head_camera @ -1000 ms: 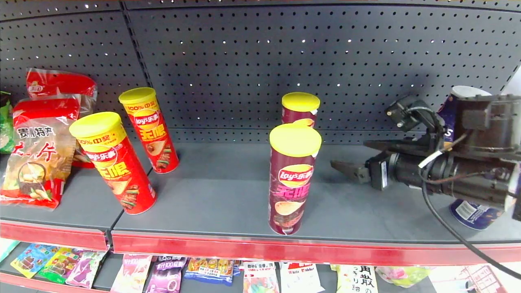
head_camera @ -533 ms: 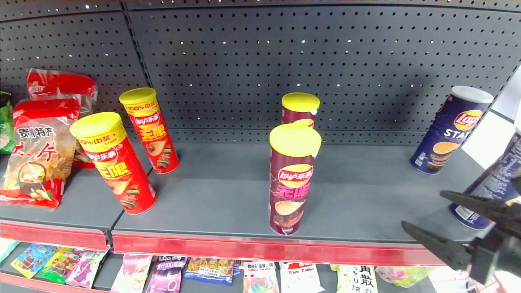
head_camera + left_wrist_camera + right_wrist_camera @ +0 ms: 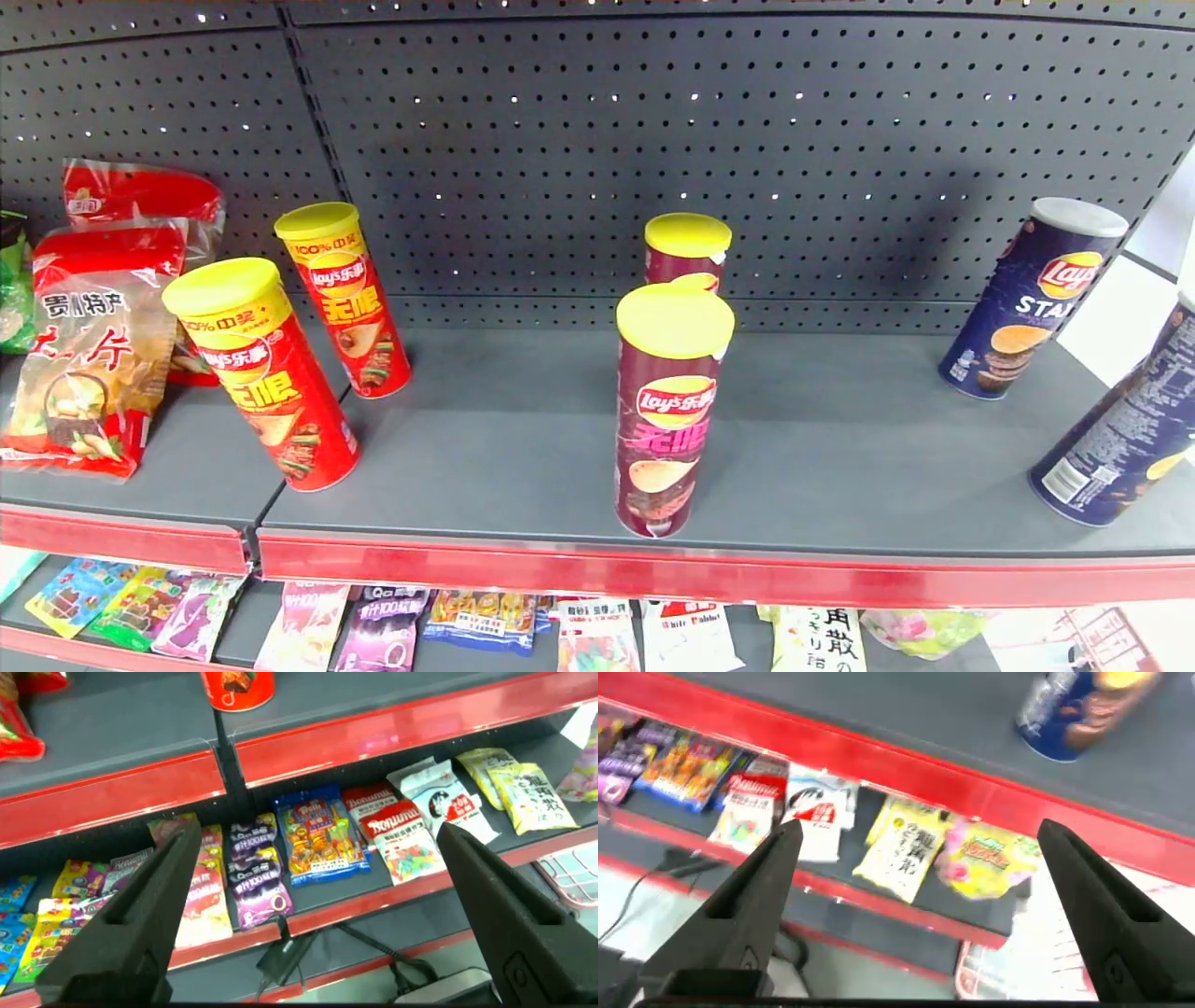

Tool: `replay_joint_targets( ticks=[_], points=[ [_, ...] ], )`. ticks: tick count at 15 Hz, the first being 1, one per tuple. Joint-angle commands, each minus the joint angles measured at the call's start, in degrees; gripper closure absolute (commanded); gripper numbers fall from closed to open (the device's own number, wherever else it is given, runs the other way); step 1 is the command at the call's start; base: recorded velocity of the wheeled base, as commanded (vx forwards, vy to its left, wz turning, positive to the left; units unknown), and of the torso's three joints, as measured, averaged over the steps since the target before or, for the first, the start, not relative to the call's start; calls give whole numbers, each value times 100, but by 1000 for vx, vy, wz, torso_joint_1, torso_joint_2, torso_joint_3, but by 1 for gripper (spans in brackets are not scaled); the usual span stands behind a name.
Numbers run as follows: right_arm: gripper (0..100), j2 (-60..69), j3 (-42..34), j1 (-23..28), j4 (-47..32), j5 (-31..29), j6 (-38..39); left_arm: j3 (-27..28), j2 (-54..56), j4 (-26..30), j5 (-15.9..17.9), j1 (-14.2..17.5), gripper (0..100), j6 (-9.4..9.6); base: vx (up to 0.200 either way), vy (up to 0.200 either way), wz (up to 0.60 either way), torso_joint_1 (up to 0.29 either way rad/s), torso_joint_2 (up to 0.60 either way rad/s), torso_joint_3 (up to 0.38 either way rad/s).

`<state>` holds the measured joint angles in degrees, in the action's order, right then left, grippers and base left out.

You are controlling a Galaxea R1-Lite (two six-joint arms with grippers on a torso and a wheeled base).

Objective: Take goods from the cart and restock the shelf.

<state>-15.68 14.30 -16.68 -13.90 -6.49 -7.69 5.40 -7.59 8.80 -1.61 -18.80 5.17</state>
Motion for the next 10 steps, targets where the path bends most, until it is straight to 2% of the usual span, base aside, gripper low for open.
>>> replay_joint_targets(
  ticks=[1, 3, 6, 8, 9, 10],
  points=[
    [0, 575, 11, 50, -69, -46, -31, -4, -67, -1, 12, -1, 0, 2, 0, 0, -600, 2, 2, -2],
    [0, 583, -6, 42, -69, -81, -48, -4, -67, -1, 47, -1, 0, 2, 0, 0, -600, -2, 5, 5],
    [0, 750, -103, 42, -69, -90, -92, -4, -84, -1, 135, -10, 0, 10, 0, 0, 0, 0, 0, 0],
    [0, 1005, -199, 42, -69, -107, -110, 22, -216, -36, 345, -10, 0, 90, 0, 0, 0, 0, 0, 0],
    [0, 1190, -296, 50, -52, -107, -101, 75, -497, -274, 460, -10, 0, 186, 0, 0, 0, 0, 0, 0],
    [0, 1357, -463, 15, 36, -142, -101, 137, -998, -775, 600, -10, 0, 221, 0, 0, 0, 0, 0, 0]
  ],
)
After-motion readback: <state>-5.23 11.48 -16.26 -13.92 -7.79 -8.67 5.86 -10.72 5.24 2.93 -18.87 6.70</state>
